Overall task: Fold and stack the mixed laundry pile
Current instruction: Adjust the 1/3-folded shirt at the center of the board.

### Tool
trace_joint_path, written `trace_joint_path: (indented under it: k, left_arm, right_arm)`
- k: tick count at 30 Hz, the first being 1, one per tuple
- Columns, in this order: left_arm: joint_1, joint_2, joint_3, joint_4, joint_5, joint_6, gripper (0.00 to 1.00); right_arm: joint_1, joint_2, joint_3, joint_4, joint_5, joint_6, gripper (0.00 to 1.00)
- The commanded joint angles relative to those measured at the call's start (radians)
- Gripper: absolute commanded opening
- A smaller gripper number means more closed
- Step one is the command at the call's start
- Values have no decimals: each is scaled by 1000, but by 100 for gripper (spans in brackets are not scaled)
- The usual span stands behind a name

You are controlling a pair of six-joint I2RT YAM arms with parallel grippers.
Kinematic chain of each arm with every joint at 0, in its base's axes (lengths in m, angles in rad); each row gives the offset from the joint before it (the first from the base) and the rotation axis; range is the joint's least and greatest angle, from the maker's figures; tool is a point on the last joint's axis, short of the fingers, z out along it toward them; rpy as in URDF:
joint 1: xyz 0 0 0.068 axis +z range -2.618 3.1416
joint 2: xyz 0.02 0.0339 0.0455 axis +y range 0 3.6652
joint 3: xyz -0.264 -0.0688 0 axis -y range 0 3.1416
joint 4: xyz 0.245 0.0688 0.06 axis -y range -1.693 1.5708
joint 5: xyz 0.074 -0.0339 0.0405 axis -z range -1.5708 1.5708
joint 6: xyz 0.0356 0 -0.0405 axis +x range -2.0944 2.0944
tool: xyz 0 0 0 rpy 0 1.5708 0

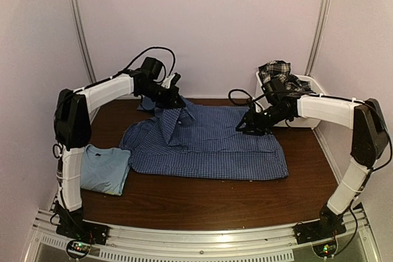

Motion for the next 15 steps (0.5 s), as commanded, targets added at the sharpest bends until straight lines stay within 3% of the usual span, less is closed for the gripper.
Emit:
trace_joint_path:
  k: [1,5,8,15]
  left_arm:
    - [-51,-4,3,241,79,-85,0]
    - [-63,-30,-66,471,129,-171,0]
    - [-68,-68,-117,526,131,-147,0]
    - [-62,-240,-406,697,153,-105,0]
  right_arm:
    - [4,91,126,134,-83,67,39]
    - [4,176,242,182,-128,113,43]
    - [2,235,311,248,-189,171,48]
    - [4,317,283,623,-332,508,57]
